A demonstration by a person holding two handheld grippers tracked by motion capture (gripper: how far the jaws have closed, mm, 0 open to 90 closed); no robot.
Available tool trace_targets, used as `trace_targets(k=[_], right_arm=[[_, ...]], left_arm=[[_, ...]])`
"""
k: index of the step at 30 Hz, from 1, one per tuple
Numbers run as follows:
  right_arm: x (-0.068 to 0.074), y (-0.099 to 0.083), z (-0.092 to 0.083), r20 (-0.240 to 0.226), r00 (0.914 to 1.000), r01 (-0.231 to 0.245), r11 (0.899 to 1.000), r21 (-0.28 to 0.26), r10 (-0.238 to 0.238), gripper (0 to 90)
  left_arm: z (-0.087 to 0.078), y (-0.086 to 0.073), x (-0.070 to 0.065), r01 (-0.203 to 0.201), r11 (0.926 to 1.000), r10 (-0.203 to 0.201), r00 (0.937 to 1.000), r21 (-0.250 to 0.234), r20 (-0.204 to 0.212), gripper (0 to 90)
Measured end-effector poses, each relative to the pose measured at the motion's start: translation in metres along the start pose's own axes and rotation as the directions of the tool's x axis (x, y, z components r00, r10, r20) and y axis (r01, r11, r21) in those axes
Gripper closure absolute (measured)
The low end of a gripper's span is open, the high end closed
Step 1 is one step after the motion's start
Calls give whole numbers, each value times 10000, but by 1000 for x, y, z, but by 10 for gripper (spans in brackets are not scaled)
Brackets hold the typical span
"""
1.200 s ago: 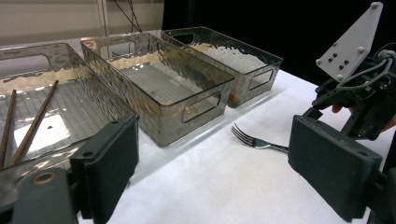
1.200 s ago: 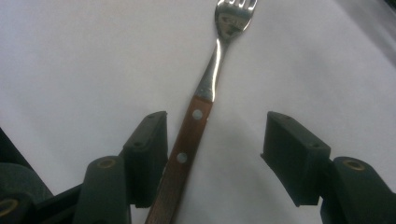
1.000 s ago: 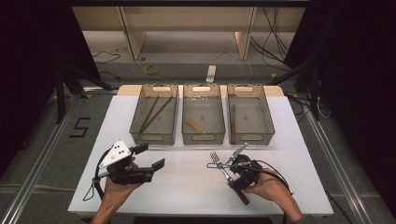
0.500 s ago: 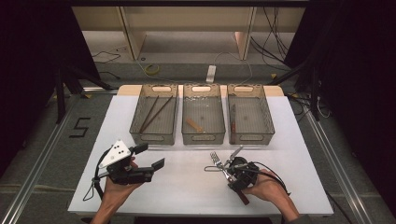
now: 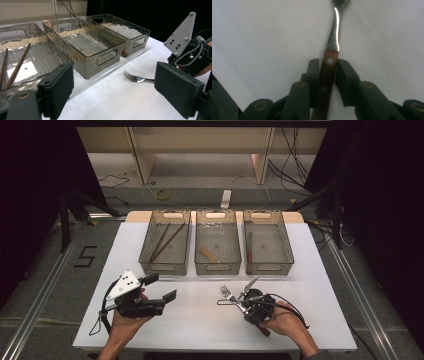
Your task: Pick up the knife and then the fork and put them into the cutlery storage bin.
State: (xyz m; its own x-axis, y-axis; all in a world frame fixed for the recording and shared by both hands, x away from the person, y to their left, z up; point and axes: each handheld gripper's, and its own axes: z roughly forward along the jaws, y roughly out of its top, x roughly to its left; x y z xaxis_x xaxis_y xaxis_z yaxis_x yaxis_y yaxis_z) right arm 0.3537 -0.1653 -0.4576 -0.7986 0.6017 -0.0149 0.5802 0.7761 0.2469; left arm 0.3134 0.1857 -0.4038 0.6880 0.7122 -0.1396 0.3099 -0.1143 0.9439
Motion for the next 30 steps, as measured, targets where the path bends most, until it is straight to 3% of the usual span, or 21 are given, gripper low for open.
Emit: trace_targets(k=[21, 30], right_arm=[[-3, -2, -3, -103, 9999, 98, 9999, -82, -99, 775], [-13, -7, -15, -237, 9997, -67, 9976, -693, 51, 775]], left_arm=[[-1, 0, 1, 37, 10000, -37, 10000, -59, -14, 155], [-1, 0, 1, 64, 10000, -64, 10000, -61, -27, 156]])
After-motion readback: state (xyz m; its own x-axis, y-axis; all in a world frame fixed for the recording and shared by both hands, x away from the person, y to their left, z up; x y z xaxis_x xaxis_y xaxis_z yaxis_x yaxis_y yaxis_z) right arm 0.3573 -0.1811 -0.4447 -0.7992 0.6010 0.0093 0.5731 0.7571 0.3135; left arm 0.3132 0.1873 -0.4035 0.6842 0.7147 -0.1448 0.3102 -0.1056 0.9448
